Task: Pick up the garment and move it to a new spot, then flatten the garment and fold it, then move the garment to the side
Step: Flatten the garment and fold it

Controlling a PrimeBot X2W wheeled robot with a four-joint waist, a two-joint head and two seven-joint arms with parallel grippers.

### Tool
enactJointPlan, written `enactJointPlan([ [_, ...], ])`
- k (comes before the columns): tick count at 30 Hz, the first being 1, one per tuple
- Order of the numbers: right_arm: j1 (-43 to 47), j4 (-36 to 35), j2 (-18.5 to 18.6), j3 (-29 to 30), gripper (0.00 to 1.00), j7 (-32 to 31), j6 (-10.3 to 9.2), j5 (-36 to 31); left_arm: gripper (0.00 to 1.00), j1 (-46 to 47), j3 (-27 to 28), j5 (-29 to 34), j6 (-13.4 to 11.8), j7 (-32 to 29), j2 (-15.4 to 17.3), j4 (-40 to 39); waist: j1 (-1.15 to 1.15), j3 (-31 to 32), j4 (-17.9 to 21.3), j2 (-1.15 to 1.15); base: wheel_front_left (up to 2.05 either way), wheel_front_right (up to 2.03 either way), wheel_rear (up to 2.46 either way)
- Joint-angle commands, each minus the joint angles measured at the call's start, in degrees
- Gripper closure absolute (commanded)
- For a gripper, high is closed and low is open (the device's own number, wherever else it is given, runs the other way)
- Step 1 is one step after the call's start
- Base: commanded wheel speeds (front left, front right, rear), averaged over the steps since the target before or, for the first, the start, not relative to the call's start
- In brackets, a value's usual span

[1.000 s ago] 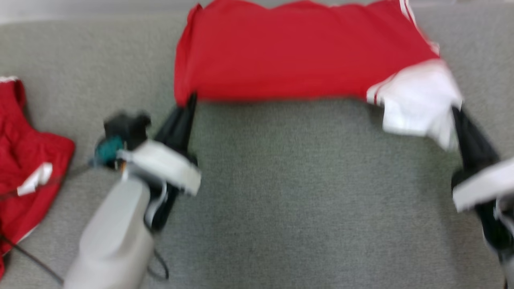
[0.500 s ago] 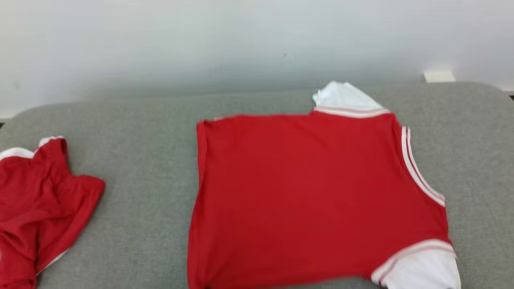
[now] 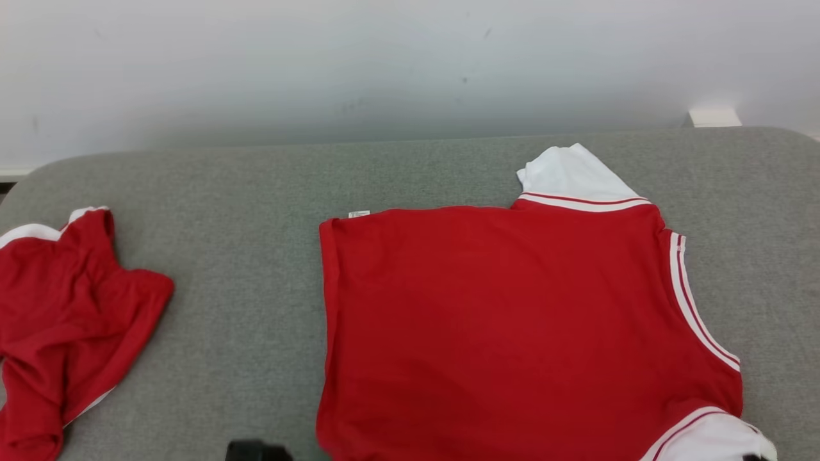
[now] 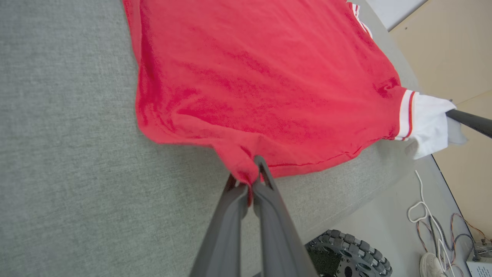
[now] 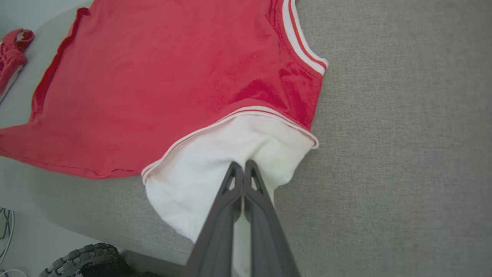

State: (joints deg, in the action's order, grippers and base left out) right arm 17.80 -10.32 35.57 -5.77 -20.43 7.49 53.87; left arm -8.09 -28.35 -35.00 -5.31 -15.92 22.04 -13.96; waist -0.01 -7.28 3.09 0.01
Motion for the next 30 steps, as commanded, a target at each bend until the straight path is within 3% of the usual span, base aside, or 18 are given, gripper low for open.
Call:
enactJointPlan([
  [1,-2.3,-0.2,0.0,0.6,1.00,-1.9,-0.01,0.0,1.00,1.8,0.4,-1.7,0.4,-2.2,0.5,-0.7,0.01,-0.6,-0.6,-0.01,0.00,0.00,0.00],
  [8,-14.1,2.0,-0.1,1.5,1.00,-12.9,-0.01,-1.8,1.00,11.9,4.5,-11.6,-2.4,-14.6,-1.4,-2.3,0.01,-3.4,-1.8,-0.01,0.00,0.00,0.00],
  [11,-19.5,3.7,-1.0,0.9,1.00,-16.2,-0.01,-2.5,1.00,16.3,5.3,-12.8,-3.6,-17.7,-2.1,-0.6,0.01,-5.0,-1.9,-0.01,0.00,0.00,0.00],
  [19,-32.3,10.7,-3.1,-1.5,1.00,-17.6,-0.01,-8.4,1.00,25.6,5.7,-11.1,-4.7,-18.3,-3.9,7.7,0.01,-9.2,-2.1,-0.01,0.00,0.00,0.00],
  [20,-33.2,11.6,-3.6,-2.0,1.00,-17.2,-0.01,-8.8,0.94,26.3,5.5,-10.9,-4.5,-17.9,-4.2,8.5,0.01,-9.5,-2.2,-0.01,0.00,0.00,0.00],
  [21,-33.9,12.4,-4.2,-2.1,1.00,-16.7,-0.01,-8.9,0.69,26.6,5.4,-11.0,-4.4,-17.7,-4.7,9.3,0.01,-9.7,-2.3,-0.01,0.00,0.00,0.00],
  [22,-34.8,13.1,-4.6,-2.0,0.60,-15.9,-0.01,-9.2,0.48,26.9,5.3,-10.9,-4.3,-17.2,-5.0,10.0,0.01,-10.0,-2.3,-0.01,0.00,0.00,0.00],
  [23,-35.5,13.6,-4.9,-2.0,0.51,-14.8,-0.01,-9.3,0.00,27.1,5.2,-10.6,-4.2,-16.9,-5.2,10.7,0.01,-10.1,-2.3,-0.01,0.00,0.00,0.00],
  [24,-35.7,14.2,-5.2,-1.9,0.00,-14.0,-0.01,-9.4,0.00,27.1,5.2,-10.4,-4.5,-16.3,-5.5,11.3,0.01,-10.2,-2.3,-0.01,0.00,0.00,0.00],
  [30,-32.2,13.1,-4.3,-0.3,0.00,-5.7,-0.01,-10.8,0.00,22.7,7.9,-10.2,-5.4,-10.1,-6.0,10.2,0.01,-8.8,-1.7,-0.01,0.00,0.00,0.00],
])
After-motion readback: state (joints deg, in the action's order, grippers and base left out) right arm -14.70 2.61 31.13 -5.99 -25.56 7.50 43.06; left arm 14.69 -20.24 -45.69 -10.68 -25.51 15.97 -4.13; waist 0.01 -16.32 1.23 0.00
